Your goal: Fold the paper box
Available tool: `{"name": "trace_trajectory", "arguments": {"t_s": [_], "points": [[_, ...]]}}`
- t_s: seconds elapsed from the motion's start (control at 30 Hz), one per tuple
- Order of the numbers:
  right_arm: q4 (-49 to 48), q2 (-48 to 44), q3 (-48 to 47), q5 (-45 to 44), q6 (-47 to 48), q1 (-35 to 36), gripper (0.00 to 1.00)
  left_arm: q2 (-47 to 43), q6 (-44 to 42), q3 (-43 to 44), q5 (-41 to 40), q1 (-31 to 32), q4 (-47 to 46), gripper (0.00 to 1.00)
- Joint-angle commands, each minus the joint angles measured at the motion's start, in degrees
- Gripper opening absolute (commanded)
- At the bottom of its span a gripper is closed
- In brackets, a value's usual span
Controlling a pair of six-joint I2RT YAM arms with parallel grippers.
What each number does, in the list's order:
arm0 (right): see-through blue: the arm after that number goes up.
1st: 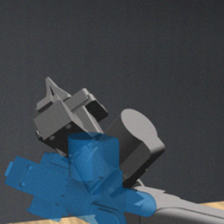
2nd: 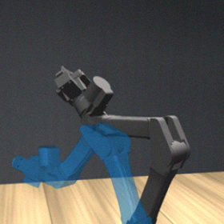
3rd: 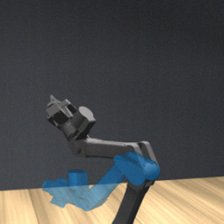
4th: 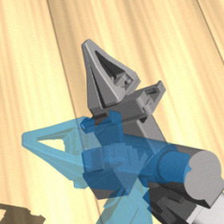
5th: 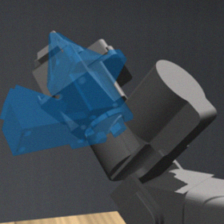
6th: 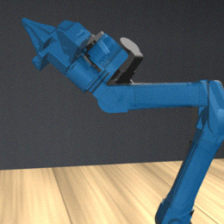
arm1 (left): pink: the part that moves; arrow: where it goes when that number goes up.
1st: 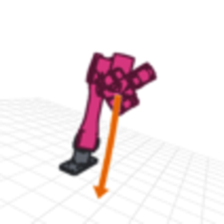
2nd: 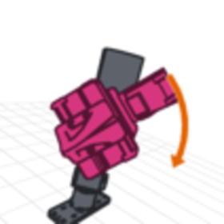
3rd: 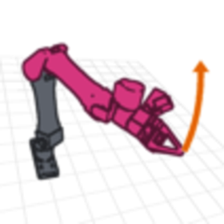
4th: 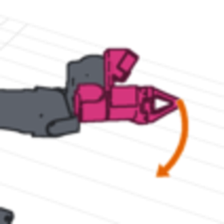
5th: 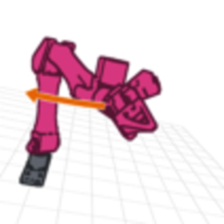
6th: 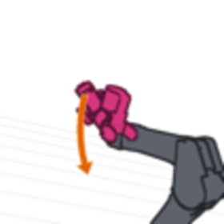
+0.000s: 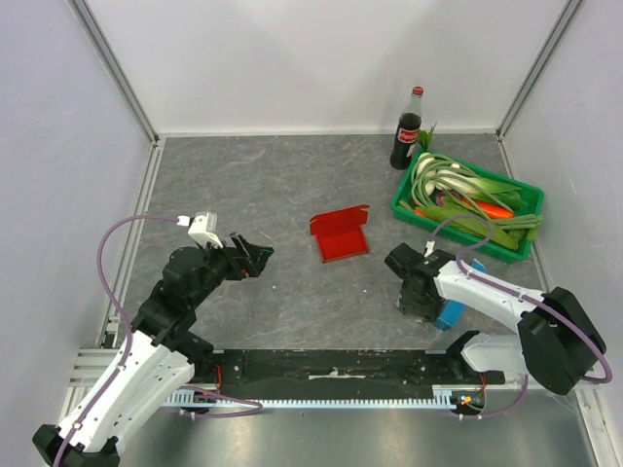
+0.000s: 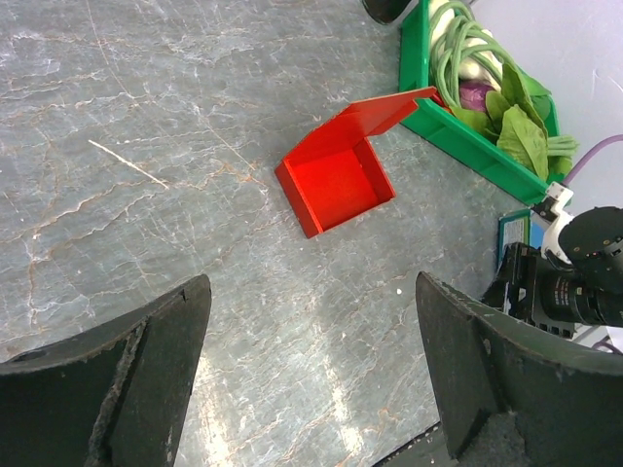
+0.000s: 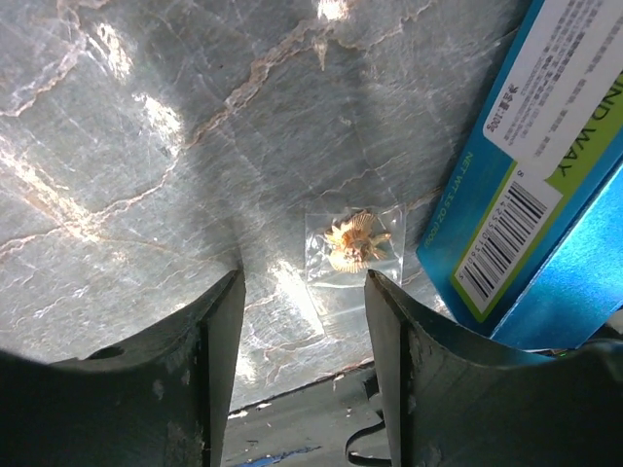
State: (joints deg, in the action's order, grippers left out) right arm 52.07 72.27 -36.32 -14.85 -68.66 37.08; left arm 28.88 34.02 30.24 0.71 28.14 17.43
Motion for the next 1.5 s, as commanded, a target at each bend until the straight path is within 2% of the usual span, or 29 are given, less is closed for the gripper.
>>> {"name": "trace_trajectory", "arguments": {"t_s": [0.0, 0.1, 0.27, 0.33, 0.4, 0.5, 0.6, 0.7, 0.87, 1.0, 1.17, 1.27, 1.4, 1.47], "points": [[-0.39, -2.48, 1.06, 1.83, -0.06, 0.01, 0.58, 0.03, -2.12, -0.09, 1.49, 0.16, -1.96, 0.91], [-1.88, -5.55, 3.0, 4.3, 1.33, 0.01, 0.56, 0.03, -2.12, -0.27, 1.66, 0.16, -1.87, 0.91], [-2.07, -6.01, 3.27, 7.64, 4.94, 0.1, 0.63, 0.56, -2.03, -0.53, 2.45, 0.16, -2.23, 0.91], [-2.93, -4.86, 4.23, 12.02, 4.59, 0.1, 0.64, 0.56, -2.03, -0.36, 2.37, 0.16, -2.31, 0.91], [-10.64, -5.03, 7.04, 19.19, 4.68, 0.18, 0.63, 0.21, -2.03, -0.36, 1.93, 0.16, -2.31, 0.91], [-21.11, -3.99, 7.05, 22.05, 6.68, 1.58, 0.63, 0.38, -2.03, -0.36, 1.75, 0.16, -2.31, 0.91], [-22.28, 0.31, -0.14, 19.78, 12.22, 3.6, 0.63, 0.56, -2.03, -0.44, 1.84, 0.16, -2.31, 0.91], [-18.25, 2.53, -6.91, 15.83, 14.7, 5.19, 0.64, 0.65, -2.29, 0.08, 2.01, 0.16, -1.96, 0.91], [-11.48, 1.91, -5.71, 10.29, 16.44, 2.56, 0.68, 0.03, -2.47, 0.26, 1.58, 0.16, -1.44, 0.91], [-11.91, 5.76, -5.78, 7.48, 23.21, 1.68, 0.77, 0.12, -2.47, 0.17, 1.66, 0.16, -1.35, 0.91], [-15.5, 8.67, -6.23, 5.71, 25.86, 1.68, 0.8, 0.38, -2.64, 0.35, 1.75, 0.16, -1.0, 0.91], [-16.56, 10.87, -5.09, 7.47, 24.29, 1.68, 0.77, 0.47, -2.82, 0.7, 1.93, 0.16, -0.82, 0.91], [-16.83, 10.18, -3.15, 8.44, 21.3, 3.08, 0.52, 0.3, -3.08, 1.05, 1.49, 0.16, 0.06, 0.91], [-16.57, 9.21, -2.88, 8.52, 19.62, 4.31, 0.5, 0.03, -2.99, 0.96, 1.31, 0.16, 0.15, 0.91]]}}
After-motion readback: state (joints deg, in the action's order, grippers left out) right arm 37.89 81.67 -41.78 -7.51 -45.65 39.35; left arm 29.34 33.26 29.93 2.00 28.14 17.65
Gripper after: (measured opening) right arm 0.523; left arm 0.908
